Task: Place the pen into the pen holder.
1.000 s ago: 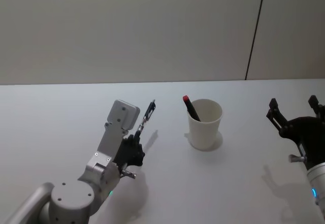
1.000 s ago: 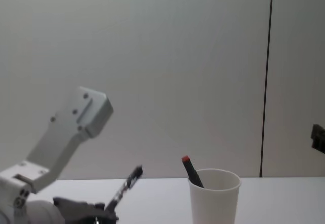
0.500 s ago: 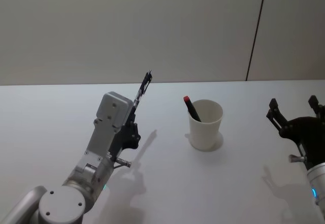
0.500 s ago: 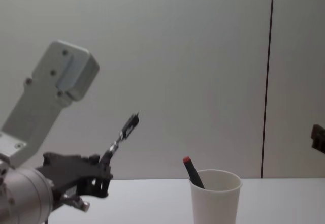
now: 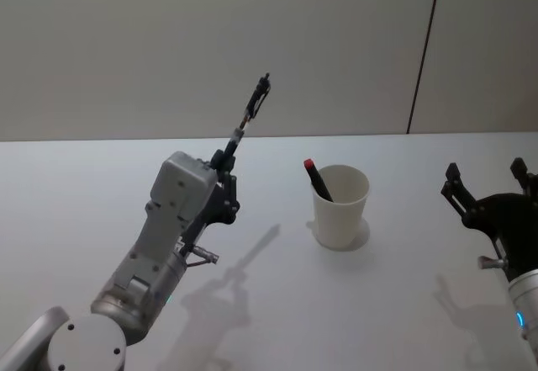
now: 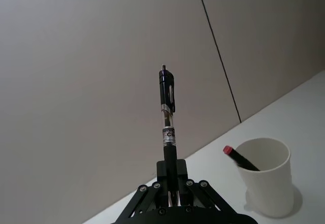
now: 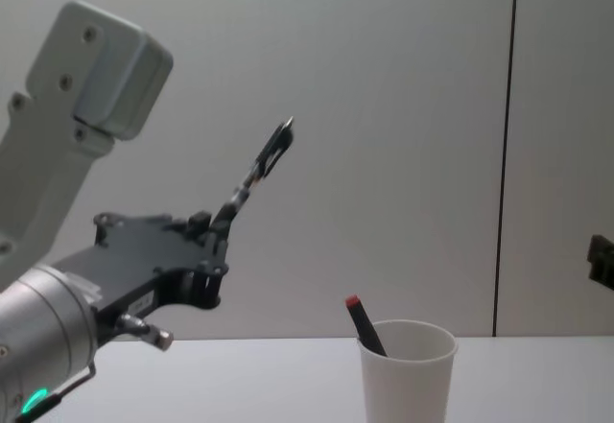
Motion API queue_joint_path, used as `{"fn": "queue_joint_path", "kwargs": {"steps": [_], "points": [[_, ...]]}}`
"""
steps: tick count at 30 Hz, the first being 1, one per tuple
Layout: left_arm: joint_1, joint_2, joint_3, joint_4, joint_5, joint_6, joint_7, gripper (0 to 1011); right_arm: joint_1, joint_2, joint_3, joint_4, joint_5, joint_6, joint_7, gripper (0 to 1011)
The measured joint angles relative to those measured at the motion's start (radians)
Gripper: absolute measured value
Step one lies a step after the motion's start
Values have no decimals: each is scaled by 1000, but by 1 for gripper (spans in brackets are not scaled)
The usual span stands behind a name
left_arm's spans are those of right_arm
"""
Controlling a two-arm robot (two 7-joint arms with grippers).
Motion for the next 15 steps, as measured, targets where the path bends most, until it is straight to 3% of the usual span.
{"fn": "queue_joint_path", "kwargs": {"steps": [15], "points": [[-46,-6,-12,100,42,-302,-174,112,0,0,0,0,0,0,0,1001]]}}
